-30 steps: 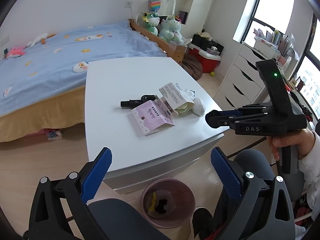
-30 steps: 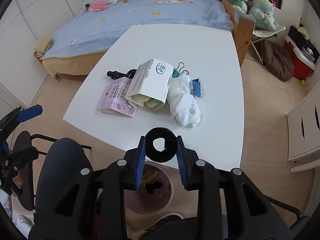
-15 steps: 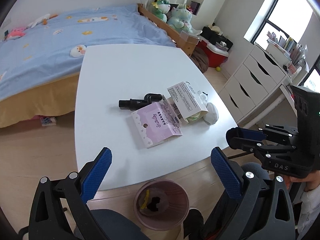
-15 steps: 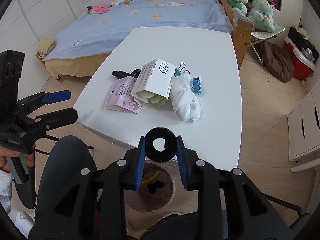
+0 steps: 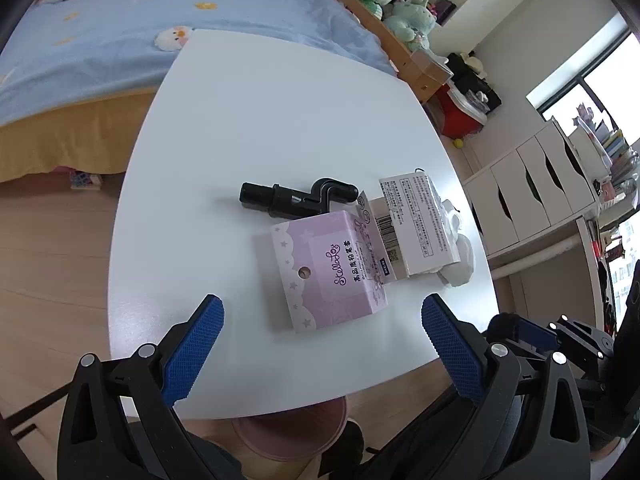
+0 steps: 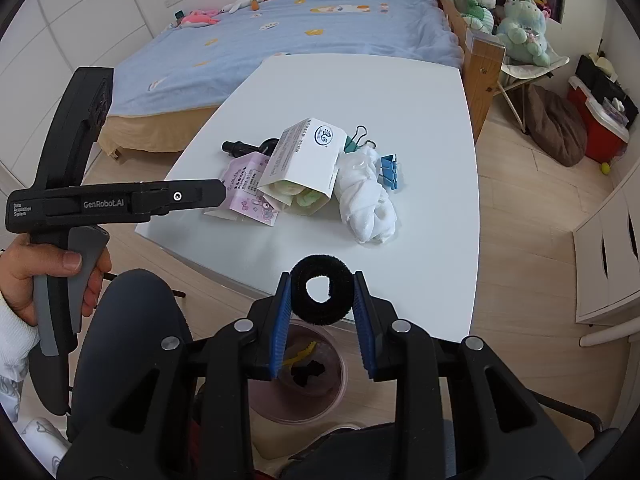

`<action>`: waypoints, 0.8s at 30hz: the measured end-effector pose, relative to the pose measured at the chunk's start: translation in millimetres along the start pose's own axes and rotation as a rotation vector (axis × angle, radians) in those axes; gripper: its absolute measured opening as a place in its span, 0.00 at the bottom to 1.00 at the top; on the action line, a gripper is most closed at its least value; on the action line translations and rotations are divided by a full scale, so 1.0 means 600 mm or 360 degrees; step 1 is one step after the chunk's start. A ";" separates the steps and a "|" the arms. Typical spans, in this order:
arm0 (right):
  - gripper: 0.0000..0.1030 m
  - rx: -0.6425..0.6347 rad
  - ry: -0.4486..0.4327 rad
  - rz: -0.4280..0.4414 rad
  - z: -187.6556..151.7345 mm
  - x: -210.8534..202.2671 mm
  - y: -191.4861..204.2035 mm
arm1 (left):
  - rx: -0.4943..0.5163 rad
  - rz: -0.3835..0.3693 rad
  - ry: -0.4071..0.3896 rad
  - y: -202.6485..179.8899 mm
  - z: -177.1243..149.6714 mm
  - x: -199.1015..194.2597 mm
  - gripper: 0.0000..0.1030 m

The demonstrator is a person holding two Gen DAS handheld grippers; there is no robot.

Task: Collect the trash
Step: 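Lift the hair tie and move it over the pink wastebasket with the right tool, then grasp the pink tissue packet with the left tool while the right tool holds the hair tie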

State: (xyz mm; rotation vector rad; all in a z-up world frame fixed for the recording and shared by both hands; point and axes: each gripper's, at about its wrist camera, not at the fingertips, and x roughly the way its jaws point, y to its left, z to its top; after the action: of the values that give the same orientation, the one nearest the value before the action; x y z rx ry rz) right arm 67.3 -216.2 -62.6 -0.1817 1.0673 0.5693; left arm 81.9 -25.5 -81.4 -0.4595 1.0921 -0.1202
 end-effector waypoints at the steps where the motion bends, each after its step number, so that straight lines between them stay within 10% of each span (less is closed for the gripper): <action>1: 0.29 0.0001 -0.0001 0.0000 0.000 0.000 -0.001 | -0.0012 -0.0007 0.0008 0.000 0.000 0.003 0.93; 8: 0.29 0.0000 0.0002 0.0001 0.000 -0.001 -0.002 | -0.0026 0.0044 0.0012 -0.007 0.003 0.014 0.92; 19: 0.29 0.0000 0.0007 0.0020 0.000 0.006 0.000 | 0.0017 0.0119 0.0030 -0.019 0.003 0.014 0.51; 24: 0.29 0.0004 0.0007 0.0024 0.001 0.008 -0.001 | 0.0019 0.0124 0.0035 -0.020 0.004 0.015 0.49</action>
State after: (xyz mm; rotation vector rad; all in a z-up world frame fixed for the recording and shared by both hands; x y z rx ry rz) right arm 69.7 -214.7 -66.6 -0.1729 1.0743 0.5813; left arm 89.6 -38.4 -82.9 -0.4049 1.1288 -0.0635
